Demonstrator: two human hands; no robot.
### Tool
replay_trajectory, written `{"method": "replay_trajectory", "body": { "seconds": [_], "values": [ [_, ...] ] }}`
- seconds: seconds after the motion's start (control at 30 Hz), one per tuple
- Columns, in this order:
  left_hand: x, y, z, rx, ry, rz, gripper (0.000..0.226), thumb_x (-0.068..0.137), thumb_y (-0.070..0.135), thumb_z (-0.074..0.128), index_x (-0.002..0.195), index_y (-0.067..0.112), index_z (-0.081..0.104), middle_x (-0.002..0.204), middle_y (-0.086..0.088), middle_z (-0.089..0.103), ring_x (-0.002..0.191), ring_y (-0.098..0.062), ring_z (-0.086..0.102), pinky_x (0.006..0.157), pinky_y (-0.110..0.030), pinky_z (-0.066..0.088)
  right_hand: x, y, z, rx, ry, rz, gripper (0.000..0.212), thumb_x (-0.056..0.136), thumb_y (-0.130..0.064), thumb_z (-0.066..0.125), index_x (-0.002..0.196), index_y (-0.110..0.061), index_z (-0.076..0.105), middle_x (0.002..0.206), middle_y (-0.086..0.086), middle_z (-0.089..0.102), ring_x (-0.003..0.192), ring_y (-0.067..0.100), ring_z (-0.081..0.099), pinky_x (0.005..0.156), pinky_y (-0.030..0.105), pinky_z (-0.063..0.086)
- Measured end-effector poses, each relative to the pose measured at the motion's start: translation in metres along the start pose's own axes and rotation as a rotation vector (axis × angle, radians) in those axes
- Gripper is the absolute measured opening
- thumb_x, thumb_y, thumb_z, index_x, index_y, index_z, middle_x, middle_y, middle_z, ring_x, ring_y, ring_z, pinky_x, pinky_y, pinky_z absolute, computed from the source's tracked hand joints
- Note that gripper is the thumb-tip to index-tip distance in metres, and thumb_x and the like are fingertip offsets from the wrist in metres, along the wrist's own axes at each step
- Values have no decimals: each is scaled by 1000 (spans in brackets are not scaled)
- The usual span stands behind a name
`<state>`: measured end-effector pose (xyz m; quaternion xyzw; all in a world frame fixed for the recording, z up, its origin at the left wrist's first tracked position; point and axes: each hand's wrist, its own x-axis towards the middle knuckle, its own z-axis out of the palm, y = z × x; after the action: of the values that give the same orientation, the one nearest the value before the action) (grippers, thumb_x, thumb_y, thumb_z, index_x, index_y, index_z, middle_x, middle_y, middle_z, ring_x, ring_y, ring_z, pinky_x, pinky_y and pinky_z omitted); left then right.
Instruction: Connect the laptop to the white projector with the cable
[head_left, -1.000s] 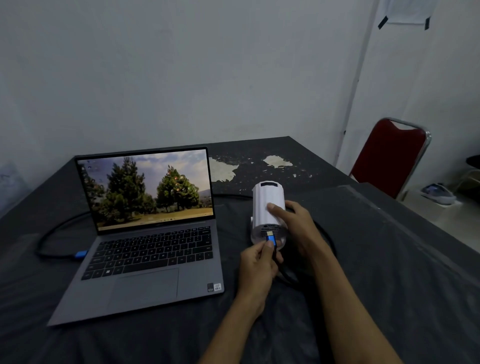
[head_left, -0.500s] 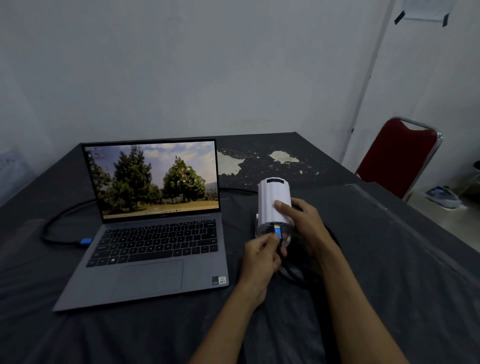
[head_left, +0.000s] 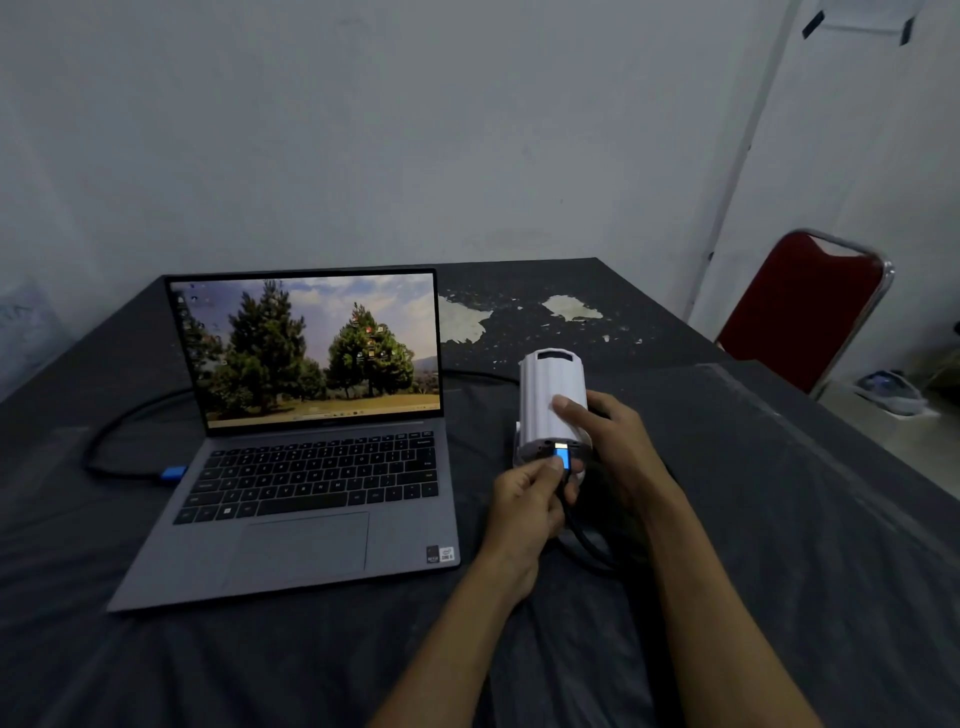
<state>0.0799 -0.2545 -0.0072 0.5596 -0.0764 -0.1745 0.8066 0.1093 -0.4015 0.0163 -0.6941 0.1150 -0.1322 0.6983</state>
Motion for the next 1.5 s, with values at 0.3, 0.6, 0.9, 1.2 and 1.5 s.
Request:
{"method": "replay_trajectory", "body": {
  "seconds": [0.3, 0.6, 0.9, 1.2, 1.5],
  "values": [
    [3, 6, 11, -62, 72, -54, 32, 106, 16, 50, 106, -11, 68, 71, -12, 43, 54, -17, 27, 55, -31, 21, -1, 1, 0, -32, -5, -12, 63, 74, -51, 89, 126, -19, 72, 100, 1, 85, 86, 41, 80, 68, 48, 68],
    [2, 4, 29, -153, 105, -63, 23, 105, 10, 50, 92, -3, 64, 64, -9, 56, 45, -10, 31, 47, -24, 24, 0, 5, 3, -26, -97, -55, 30, 89, -46, 73, 114, -31, 79, 83, 4, 80, 48, 24, 54, 43, 30, 41],
    [-7, 7, 20, -59, 35, -86, 28, 106, 16, 52, 108, -8, 66, 77, -16, 57, 49, -11, 43, 50, -25, 33, -3, 0, 8, -82, -69, -95, 20, 88, -45, 69, 105, -46, 80, 107, -14, 81, 91, 1, 77, 69, 15, 58],
    [-36, 18, -10, 70, 46, -93, 18, 104, 22, 58, 114, 11, 69, 109, -14, 75, 67, -14, 64, 54, -24, 49, -8, -8, 1, -215, -7, -131, 62, 89, -54, 76, 145, -32, 60, 130, -4, 72, 104, 6, 74, 75, 18, 57],
    [-65, 92, -87, 449, 44, 173, 16, 101, 29, 61, 114, 24, 68, 110, 0, 73, 92, -10, 70, 71, -17, 53, -61, -88, 33, -380, 126, -315, 68, 90, -52, 74, 148, -20, 59, 141, 6, 69, 123, 19, 67, 105, 45, 55]
  ]
}}
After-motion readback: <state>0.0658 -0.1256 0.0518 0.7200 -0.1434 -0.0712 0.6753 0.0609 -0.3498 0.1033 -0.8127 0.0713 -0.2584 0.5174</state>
